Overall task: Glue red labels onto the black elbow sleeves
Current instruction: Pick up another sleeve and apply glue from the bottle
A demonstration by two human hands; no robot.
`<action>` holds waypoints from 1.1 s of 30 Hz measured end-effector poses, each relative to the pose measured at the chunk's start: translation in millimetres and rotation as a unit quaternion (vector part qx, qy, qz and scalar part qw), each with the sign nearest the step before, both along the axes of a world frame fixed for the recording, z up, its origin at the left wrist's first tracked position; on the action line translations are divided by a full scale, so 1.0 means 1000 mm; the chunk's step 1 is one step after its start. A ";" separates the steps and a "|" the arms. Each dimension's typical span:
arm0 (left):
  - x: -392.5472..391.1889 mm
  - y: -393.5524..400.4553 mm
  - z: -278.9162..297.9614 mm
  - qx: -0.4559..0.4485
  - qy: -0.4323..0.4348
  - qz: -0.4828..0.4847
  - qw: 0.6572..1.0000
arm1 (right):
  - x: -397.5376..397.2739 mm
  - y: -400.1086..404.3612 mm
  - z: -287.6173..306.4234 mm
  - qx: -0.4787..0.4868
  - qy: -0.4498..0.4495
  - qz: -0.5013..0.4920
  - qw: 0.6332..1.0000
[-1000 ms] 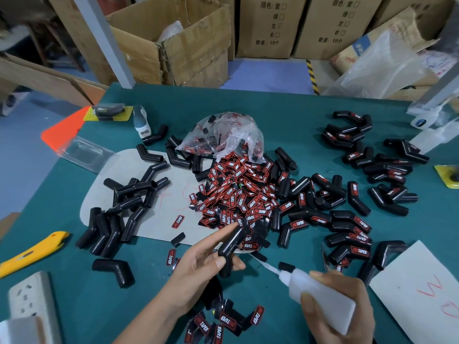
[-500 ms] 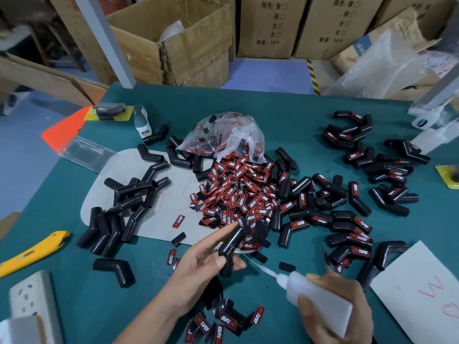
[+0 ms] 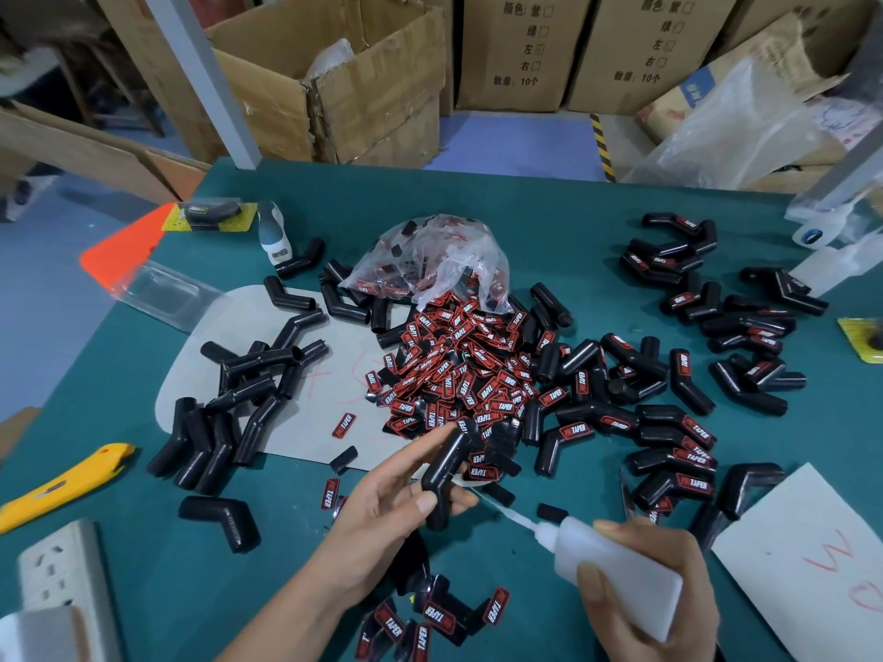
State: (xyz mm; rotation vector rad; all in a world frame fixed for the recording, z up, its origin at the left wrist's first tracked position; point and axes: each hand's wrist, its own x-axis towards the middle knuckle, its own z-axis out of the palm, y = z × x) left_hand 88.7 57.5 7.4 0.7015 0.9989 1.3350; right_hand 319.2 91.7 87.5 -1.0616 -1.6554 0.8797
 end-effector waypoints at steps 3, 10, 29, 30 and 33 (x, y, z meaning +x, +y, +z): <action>0.000 0.000 0.001 0.002 0.001 0.009 1.000 | 0.000 0.000 -0.001 0.005 0.007 0.007 1.000; 0.000 0.000 -0.001 0.006 -0.002 0.002 1.000 | 0.003 0.000 -0.008 0.013 -0.001 -0.005 1.000; -0.005 -0.002 -0.012 0.003 0.013 -0.021 1.000 | 0.001 0.000 -0.004 -0.007 0.009 -0.003 1.000; -0.005 -0.002 -0.012 0.004 0.013 -0.023 1.000 | 0.002 0.000 -0.004 -0.010 0.006 -0.001 1.000; -0.004 -0.001 -0.010 0.008 0.008 -0.021 1.000 | 0.003 0.000 -0.005 -0.003 0.005 0.006 1.000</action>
